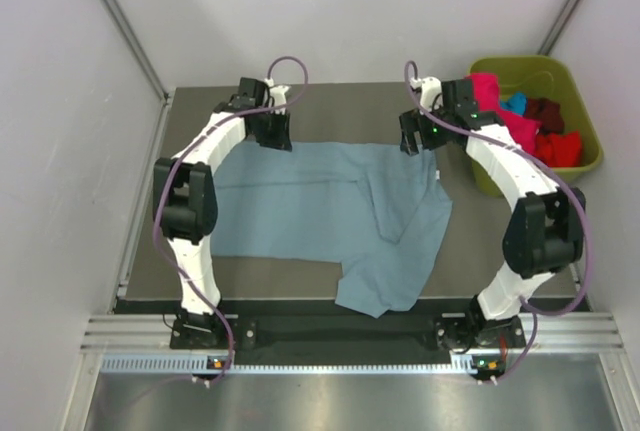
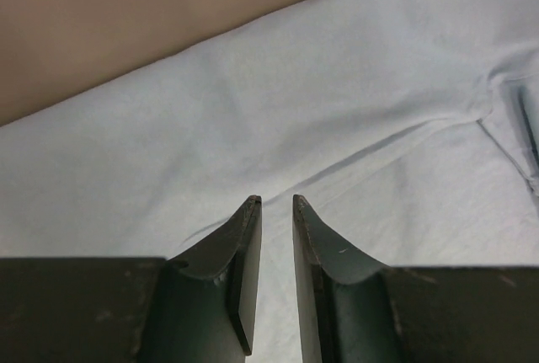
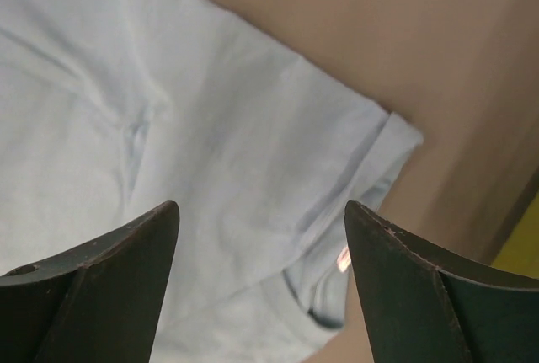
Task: Fold and stack the t-shirts
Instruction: Fold the tshirt
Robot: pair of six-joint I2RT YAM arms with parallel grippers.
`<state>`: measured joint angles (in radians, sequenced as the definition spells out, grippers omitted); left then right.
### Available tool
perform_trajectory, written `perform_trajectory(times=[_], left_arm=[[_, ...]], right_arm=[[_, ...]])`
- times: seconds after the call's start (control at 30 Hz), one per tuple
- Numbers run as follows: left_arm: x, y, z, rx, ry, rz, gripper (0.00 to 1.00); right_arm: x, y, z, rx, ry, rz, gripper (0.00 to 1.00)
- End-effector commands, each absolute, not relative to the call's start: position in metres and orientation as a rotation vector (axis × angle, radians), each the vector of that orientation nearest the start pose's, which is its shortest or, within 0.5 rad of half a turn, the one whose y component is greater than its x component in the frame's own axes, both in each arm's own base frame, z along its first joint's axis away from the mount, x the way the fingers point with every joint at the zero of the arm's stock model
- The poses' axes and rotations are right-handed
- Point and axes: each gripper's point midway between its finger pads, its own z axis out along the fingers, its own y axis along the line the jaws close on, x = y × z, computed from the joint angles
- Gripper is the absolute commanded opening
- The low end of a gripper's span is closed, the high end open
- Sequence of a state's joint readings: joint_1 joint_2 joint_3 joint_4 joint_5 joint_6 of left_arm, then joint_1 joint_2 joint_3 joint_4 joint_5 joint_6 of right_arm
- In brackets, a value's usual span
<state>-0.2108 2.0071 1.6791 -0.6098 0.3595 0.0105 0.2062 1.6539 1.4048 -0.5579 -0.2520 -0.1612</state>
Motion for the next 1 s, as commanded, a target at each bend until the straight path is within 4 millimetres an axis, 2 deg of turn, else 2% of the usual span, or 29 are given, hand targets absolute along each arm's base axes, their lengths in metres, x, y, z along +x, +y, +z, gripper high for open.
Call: perform_trajectory(times=[0.0,0.03,0.1,0.2,0.3,0.53,0.63,0.83,0.97], left_arm=[[0.468,-0.165,0.107,0.448,2.504,-0.59,0.26],[0.468,-0.164,0.105,0.446,2.506,-0.593,0.26],[0.473,-0.161,0.1,0.44,2.5,-0.577,0.26],[0.477,-0.159,0.093,0.413,2.514,-0.589,0.26],[0.481,-0.159,0.09,0.41,2.514,-0.593,0.26],[0.482,-0.155,0.077,0.41,2.54,-0.568,0.26],[0.483,-0.153,0.069,0.412,2.554,-0.568,0.26],[0.489,-0.138,0.055,0.33,2.588,-0.593,0.26],[0.492,-0.126,0.049,0.303,2.597,-0.583,0.26]], right_arm=[[0.441,0.126,0.152,-0.558,2.326,0.28,0.79],[0.444,0.125,0.137,-0.561,2.356,0.274,0.77],[0.45,0.122,0.124,-0.583,2.371,0.233,0.75],[0.456,0.112,0.116,-0.598,2.386,0.158,0.67],[0.463,0.099,0.108,-0.577,2.403,0.092,0.63],[0.476,0.091,0.105,-0.545,2.408,0.013,0.54],[0.479,0.09,0.096,-0.551,2.419,-0.011,0.52],[0.486,0.083,0.082,-0.553,2.437,-0.067,0.45],[0.493,0.079,0.081,-0.548,2.434,-0.11,0.36]])
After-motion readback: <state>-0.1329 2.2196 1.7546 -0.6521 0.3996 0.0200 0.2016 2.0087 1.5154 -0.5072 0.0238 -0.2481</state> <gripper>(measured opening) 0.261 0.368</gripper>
